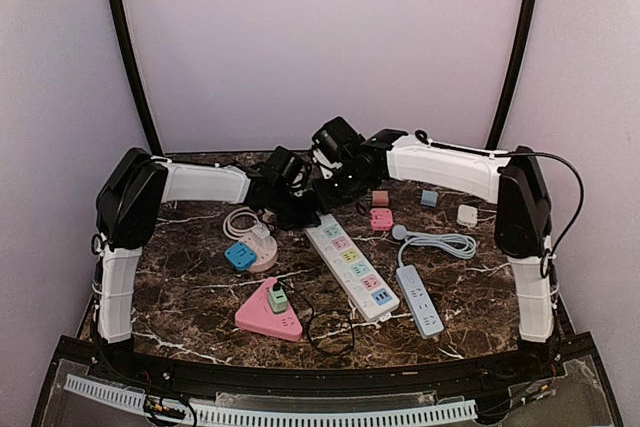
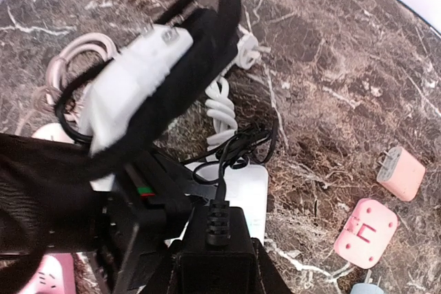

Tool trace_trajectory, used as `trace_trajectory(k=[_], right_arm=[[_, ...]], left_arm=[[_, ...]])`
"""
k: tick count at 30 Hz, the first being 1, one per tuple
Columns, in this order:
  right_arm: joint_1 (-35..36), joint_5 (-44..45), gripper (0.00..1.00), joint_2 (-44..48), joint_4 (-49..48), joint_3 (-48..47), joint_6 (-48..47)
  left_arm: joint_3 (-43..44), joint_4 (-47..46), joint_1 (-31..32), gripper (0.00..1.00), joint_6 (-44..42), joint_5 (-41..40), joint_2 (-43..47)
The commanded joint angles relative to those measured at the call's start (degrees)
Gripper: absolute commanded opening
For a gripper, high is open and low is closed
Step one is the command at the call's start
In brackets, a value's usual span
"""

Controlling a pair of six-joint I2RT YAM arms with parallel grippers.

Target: Pull the plug off the socket

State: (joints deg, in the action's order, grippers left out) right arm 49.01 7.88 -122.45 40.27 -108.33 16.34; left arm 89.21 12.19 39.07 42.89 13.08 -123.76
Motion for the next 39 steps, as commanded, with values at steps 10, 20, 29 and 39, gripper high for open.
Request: trace_trajectory(k=[10, 20, 29, 39], right_arm=[[-2.6, -0.9, 0.00, 7.6, -2.3, 1.9, -0.3], [-11.1, -10.6, 0.00, 10.5, -7.8, 6.8, 1.5], [-17.5, -21.8, 0.00, 4.3, -15.5, 4.1, 2.5], [-24.5, -33.7, 0.01, -4.9, -21.8, -0.5, 6.1]], left_arm=[[2.0, 11.6, 0.7, 0.00, -2.6, -1.8, -3.1], [13.1, 16.7, 1.0, 0.00, -6.4, -1.7, -0.4], [12.5, 21.1, 1.7, 0.00, -8.5, -3.6, 9.5], [-2.7, 18.9, 1.6, 0.01, -6.5, -5.2, 23.5]])
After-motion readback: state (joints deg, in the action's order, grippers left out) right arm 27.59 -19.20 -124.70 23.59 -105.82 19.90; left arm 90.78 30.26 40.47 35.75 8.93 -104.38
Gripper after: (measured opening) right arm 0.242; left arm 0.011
